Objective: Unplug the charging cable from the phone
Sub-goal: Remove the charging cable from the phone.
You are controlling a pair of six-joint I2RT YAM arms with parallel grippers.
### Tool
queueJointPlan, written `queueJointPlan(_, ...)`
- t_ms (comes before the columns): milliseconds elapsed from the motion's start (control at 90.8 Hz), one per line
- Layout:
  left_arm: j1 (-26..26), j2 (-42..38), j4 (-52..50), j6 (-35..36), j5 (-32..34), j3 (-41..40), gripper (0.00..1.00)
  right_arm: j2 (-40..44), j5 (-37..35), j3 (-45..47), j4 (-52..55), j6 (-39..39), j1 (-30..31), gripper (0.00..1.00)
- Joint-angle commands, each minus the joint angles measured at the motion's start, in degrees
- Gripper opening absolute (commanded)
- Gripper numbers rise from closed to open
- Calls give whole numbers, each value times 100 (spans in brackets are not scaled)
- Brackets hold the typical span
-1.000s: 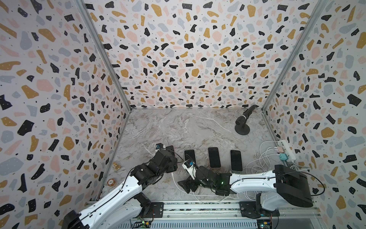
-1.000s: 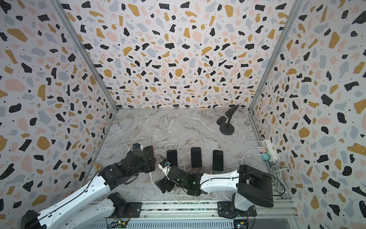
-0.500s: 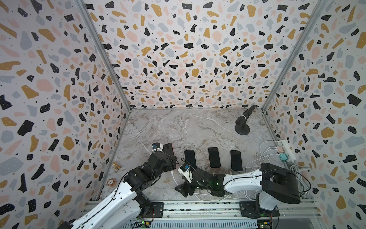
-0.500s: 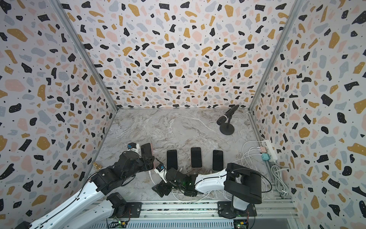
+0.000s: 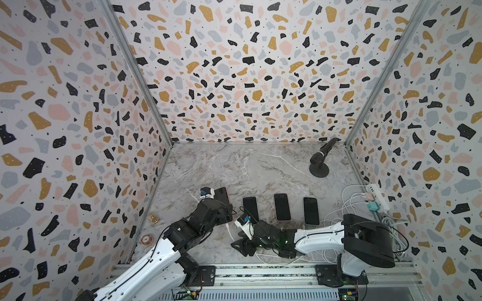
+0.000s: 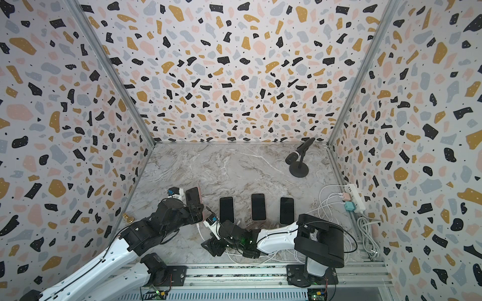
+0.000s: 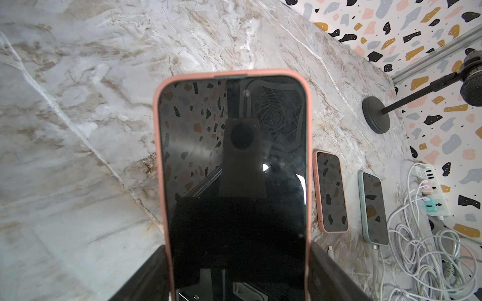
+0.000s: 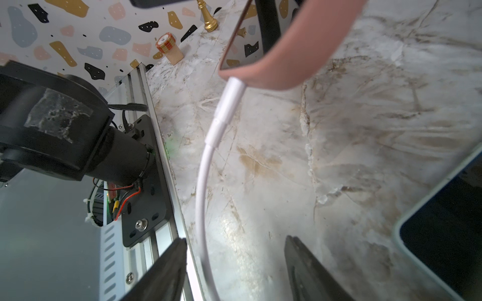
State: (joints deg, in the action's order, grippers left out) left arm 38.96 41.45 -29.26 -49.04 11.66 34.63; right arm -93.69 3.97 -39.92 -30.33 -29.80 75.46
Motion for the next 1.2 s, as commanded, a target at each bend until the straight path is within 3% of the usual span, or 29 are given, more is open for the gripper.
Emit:
queueJointPlan(0, -18, -101, 422, -43, 174, 63, 50, 199, 34, 70, -170, -59, 17, 57)
queueJointPlan(264, -16, -137, 488, -79, 251, -60, 49, 288, -7, 41, -79, -69, 19, 46)
queueJointPlan(606, -15, -178, 559, -93, 254, -123, 49, 228, 55, -3, -133, -114, 30, 46)
queueJointPlan(1189, -16, -108, 596, -130, 303, -89, 48, 172, 196, -105, -9, -87, 26, 27)
